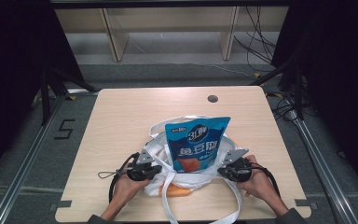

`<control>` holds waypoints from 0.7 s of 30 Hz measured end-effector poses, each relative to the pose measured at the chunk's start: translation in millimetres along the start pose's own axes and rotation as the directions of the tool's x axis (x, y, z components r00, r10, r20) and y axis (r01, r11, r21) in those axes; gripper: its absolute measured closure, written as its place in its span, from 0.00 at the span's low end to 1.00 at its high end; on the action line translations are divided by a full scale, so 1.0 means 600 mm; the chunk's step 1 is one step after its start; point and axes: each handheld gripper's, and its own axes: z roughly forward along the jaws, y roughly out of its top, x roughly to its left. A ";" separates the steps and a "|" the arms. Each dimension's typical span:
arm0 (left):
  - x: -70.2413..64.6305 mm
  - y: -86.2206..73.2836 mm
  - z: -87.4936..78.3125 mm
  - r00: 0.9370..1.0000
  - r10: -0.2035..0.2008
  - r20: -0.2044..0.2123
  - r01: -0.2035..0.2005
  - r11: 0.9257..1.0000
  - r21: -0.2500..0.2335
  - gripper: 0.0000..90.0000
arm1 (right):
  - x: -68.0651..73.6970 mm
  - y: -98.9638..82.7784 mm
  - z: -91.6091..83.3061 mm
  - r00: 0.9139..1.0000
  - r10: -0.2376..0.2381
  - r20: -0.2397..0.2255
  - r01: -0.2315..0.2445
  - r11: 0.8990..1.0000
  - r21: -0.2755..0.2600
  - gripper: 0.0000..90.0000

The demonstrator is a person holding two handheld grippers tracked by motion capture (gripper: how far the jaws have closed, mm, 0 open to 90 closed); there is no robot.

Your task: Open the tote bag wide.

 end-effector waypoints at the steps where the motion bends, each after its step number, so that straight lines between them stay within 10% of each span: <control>1: -0.001 0.001 -0.001 1.000 -0.006 0.001 0.006 1.000 -0.002 0.99 | 0.000 0.000 0.000 1.000 -0.002 0.001 0.002 1.000 -0.003 1.00; 6: -0.008 0.022 -0.037 1.000 -0.028 -0.006 0.027 0.993 -0.115 0.88 | -0.002 0.002 -0.017 0.999 0.037 0.009 -0.037 0.999 -0.026 0.96; 10: -0.038 0.036 -0.078 0.998 -0.041 0.045 0.049 0.977 -0.206 0.87 | -0.011 0.013 -0.049 1.000 0.003 0.005 -0.003 0.987 -0.160 0.95; 15: -0.070 0.007 -0.071 0.999 0.005 0.042 0.000 0.993 -0.119 0.87 | -0.005 0.018 -0.039 1.000 -0.017 0.026 0.020 0.991 -0.131 0.94; 21: -0.047 -0.012 -0.024 0.999 0.045 0.023 -0.045 0.999 0.000 0.91 | -0.002 0.011 -0.002 0.999 -0.047 0.016 0.048 0.995 -0.086 0.96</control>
